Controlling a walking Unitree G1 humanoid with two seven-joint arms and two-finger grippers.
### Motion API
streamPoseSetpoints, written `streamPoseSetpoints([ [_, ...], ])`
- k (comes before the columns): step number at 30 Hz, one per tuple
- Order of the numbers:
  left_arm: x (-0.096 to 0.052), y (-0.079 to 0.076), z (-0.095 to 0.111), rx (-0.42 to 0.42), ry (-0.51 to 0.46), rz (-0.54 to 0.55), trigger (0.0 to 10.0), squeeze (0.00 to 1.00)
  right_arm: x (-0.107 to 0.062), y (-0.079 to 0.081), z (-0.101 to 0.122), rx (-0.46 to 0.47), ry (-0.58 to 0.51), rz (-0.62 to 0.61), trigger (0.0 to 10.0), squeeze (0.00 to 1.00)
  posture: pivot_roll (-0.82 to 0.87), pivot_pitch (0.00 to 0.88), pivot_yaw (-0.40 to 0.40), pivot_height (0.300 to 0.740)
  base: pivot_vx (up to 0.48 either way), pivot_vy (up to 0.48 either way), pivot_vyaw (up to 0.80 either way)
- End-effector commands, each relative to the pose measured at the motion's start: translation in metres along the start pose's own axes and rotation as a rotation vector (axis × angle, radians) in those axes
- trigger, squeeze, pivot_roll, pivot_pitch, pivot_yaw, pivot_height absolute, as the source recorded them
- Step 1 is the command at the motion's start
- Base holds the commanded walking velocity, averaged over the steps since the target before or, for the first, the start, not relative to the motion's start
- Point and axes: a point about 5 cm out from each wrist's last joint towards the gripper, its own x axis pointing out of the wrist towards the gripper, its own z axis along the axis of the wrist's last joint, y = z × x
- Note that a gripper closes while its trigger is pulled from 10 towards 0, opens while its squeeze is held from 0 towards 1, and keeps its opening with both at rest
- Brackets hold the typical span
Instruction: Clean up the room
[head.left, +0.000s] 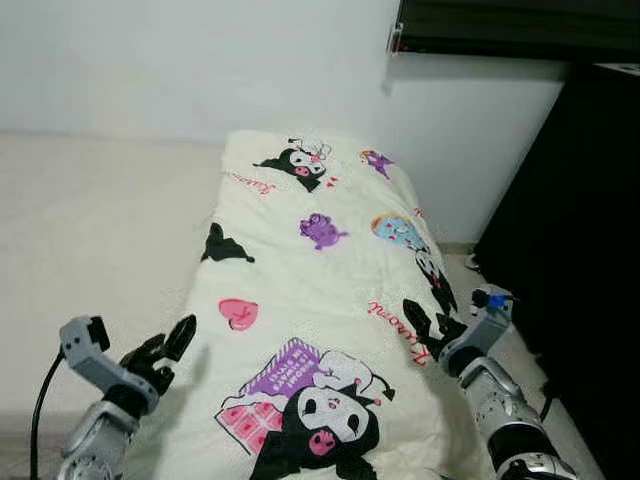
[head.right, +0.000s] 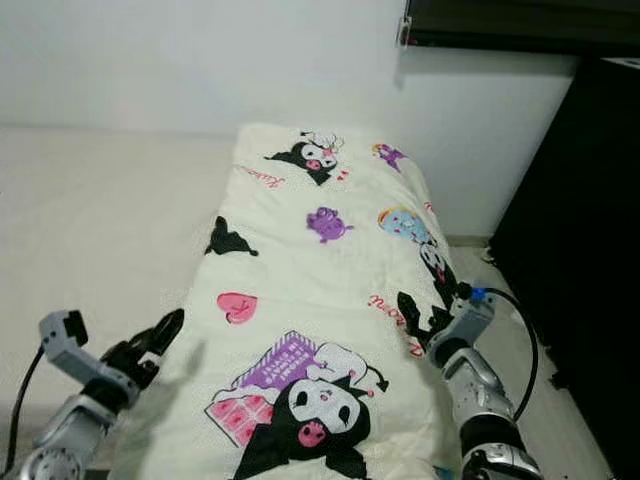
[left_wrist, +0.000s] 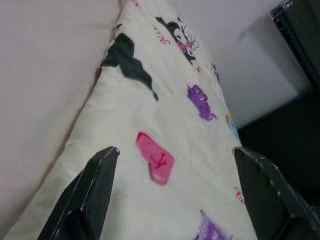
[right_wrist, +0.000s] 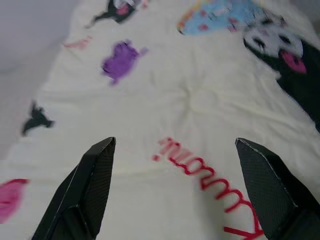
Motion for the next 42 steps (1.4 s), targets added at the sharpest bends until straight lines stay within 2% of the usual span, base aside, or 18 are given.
streamPoseSetpoints([
  [1, -0.002, 0.005, -0.011, -0.006, 0.034, 0.026, 10.0, 0.00, 0.001, 0.002, 0.005, -0.003, -0.018, 0.017, 10.0, 0.00, 0.12, 0.007, -0.114, 0.635, 0.000, 0.000, 0.00],
  [8, -0.012, 0.040, -0.029, 0.036, 0.097, 0.163, 10.0, 0.00, -0.001, 0.005, -0.009, -0.019, 0.022, 0.039, 10.0, 0.00, 0.12, 0.002, -0.118, 0.670, 0.000, 0.000, 0.00],
  [15, -0.019, 0.055, -0.043, 0.065, 0.154, 0.227, 10.0, 0.00, -0.007, 0.004, -0.032, -0.027, 0.099, 0.028, 10.0, 0.00, 0.12, 0.000, -0.121, 0.695, 0.000, 0.000, 0.00],
  [16, -0.025, 0.062, -0.051, 0.079, 0.192, 0.262, 10.0, 0.00, -0.012, 0.001, -0.046, -0.041, 0.152, 0.010, 10.0, 0.00, 0.12, 0.000, -0.121, 0.705, 0.000, 0.000, 0.00],
  [19, -0.027, 0.065, -0.054, 0.085, 0.209, 0.276, 10.0, 0.00, -0.015, 0.000, -0.051, -0.045, 0.172, 0.003, 10.0, 0.00, 0.12, 0.000, -0.121, 0.710, 0.000, 0.000, 0.00],
  [21, -0.034, 0.072, -0.061, 0.086, 0.239, 0.307, 10.0, 0.00, -0.021, -0.003, -0.062, -0.063, 0.220, -0.012, 10.0, 0.00, 0.11, 0.000, -0.124, 0.720, 0.000, 0.000, 0.00],
  [23, -0.047, 0.082, -0.069, 0.088, 0.278, 0.362, 10.0, 0.00, -0.031, -0.009, -0.078, -0.075, 0.284, -0.041, 10.0, 0.00, 0.11, 0.000, -0.131, 0.730, 0.000, 0.000, 0.00],
  [24, -0.058, 0.090, -0.074, 0.088, 0.307, 0.407, 10.0, 0.00, -0.041, -0.015, -0.091, -0.076, 0.334, -0.067, 10.0, 0.00, 0.11, 0.000, -0.131, 0.740, 0.000, 0.000, 0.00],
  [27, -0.062, 0.094, -0.076, 0.088, 0.320, 0.428, 10.0, 0.00, -0.046, -0.017, -0.096, -0.078, 0.358, -0.082, 10.0, 0.00, 0.11, 0.000, -0.131, 0.740, 0.000, 0.000, 0.00],
  [32, -0.089, 0.107, -0.088, 0.103, 0.402, 0.520, 10.0, 0.00, -0.074, -0.031, -0.126, -0.079, 0.489, -0.166, 10.0, 0.00, 0.11, 0.000, -0.134, 0.740, -0.384, 0.000, 0.00],
  [33, -0.089, 0.107, -0.088, 0.103, 0.402, 0.520, 10.0, 0.00, -0.074, -0.031, -0.126, -0.079, 0.489, -0.166, 10.0, 0.00, 0.11, 0.000, -0.134, 0.740, -0.480, 0.000, 0.00],
  [35, -0.100, 0.112, -0.093, 0.100, 0.430, 0.561, 10.0, 0.00, -0.088, -0.035, -0.139, -0.084, 0.541, -0.204, 10.0, 0.00, 0.11, 0.000, -0.134, 0.740, -0.480, 0.000, 0.00],
  [36, -0.100, 0.112, -0.093, 0.100, 0.430, 0.561, 10.0, 0.00, -0.088, -0.035, -0.139, -0.084, 0.541, -0.204, 10.0, 0.00, 0.11, 0.000, -0.134, 0.740, -0.480, 0.000, 0.00],
  [38, -0.113, 0.115, -0.100, 0.097, 0.464, 0.597, 10.0, 0.00, -0.105, -0.041, -0.153, -0.101, 0.611, -0.267, 10.0, 0.00, 0.12, 0.000, -0.133, 0.740, -0.480, 0.000, 0.00],
  [39, -0.113, 0.115, -0.100, 0.097, 0.464, 0.597, 10.0, 0.00, -0.105, -0.041, -0.153, -0.101, 0.611, -0.267, 10.0, 0.00, 0.12, 0.000, -0.133, 0.740, -0.480, 0.000, 0.00],
  [41, -0.127, 0.117, -0.108, 0.090, 0.502, 0.633, 10.0, 0.00, -0.125, -0.046, -0.169, -0.135, 0.706, -0.325, 10.0, 0.00, 0.12, 0.000, -0.133, 0.740, -0.480, 0.000, 0.00],
  [42, -0.127, 0.117, -0.108, 0.090, 0.502, 0.633, 10.0, 0.00, -0.125, -0.046, -0.169, -0.135, 0.706, -0.325, 10.0, 0.00, 0.12, 0.000, -0.133, 0.740, -0.480, 0.000, 0.00],
])
